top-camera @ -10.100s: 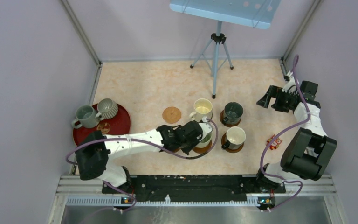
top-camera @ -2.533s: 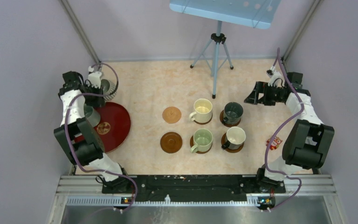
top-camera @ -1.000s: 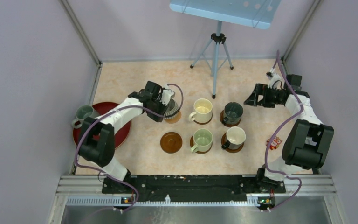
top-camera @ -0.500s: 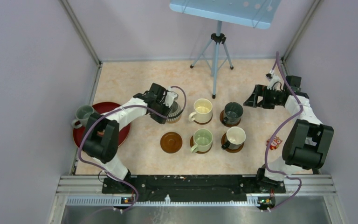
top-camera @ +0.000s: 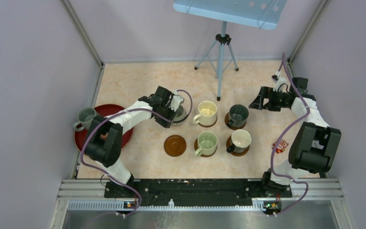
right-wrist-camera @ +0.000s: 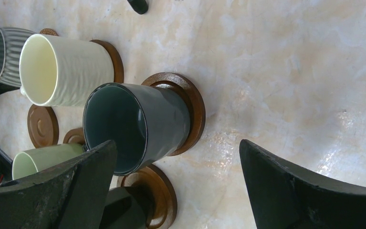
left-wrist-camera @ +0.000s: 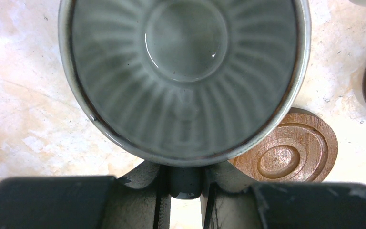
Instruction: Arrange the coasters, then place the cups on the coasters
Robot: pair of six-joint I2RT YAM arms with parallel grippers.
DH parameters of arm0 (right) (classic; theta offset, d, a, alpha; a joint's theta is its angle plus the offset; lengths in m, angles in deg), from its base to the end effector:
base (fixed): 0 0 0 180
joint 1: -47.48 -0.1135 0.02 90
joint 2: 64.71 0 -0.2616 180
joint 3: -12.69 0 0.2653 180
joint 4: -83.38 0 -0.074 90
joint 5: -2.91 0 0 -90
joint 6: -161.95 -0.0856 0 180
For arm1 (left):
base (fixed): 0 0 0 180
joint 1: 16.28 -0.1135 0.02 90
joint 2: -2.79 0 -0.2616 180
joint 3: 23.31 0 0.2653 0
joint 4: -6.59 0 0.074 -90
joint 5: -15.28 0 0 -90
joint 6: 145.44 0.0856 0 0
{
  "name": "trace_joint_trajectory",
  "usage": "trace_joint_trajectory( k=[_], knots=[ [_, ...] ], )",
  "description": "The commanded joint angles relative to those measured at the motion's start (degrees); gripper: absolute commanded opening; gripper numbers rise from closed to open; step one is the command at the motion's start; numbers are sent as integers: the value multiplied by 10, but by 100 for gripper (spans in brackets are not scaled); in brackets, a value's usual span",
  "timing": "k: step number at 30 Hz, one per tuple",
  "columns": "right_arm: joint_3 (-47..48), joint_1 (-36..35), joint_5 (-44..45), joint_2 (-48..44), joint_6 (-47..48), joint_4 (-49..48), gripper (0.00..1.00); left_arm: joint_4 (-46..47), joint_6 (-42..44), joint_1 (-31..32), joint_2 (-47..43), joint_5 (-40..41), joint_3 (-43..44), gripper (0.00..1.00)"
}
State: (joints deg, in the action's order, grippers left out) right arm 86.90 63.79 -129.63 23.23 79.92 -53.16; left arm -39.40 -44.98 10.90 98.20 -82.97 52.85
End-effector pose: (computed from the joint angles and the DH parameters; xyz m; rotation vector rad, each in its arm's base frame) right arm 0.3451 -0.0407 0.1968 -0.0972 2.3509 0.7449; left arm 0.3161 -0.1761 0.1423 0.9187 2.5619 -0.2810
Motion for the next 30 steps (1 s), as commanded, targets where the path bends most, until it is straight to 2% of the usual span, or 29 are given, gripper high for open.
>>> trace_joint_trajectory(
  k=[1, 4, 13, 16, 24, 30],
  knots=[
    [0, 6, -8, -21, 11, -14, 99, 33, -5, 4, -5, -1, 1, 0],
    [0, 5, -8, -22, 12, -13, 99, 29, -2, 4, 1, -2, 4, 3],
    [1, 6, -9, -21, 12, -14, 99, 12, 6, 4, 1, 1, 2, 42],
    [1, 6, -9, -21, 12, -15, 99, 9, 6, 4, -1, -2, 1, 50],
    [1, 6, -10, -22, 11, -14, 99, -6, 4, 4, -7, -8, 7, 63],
    [1, 6, -12, -22, 11, -14, 99, -22, -1, 4, -17, -17, 12, 63]
  ],
)
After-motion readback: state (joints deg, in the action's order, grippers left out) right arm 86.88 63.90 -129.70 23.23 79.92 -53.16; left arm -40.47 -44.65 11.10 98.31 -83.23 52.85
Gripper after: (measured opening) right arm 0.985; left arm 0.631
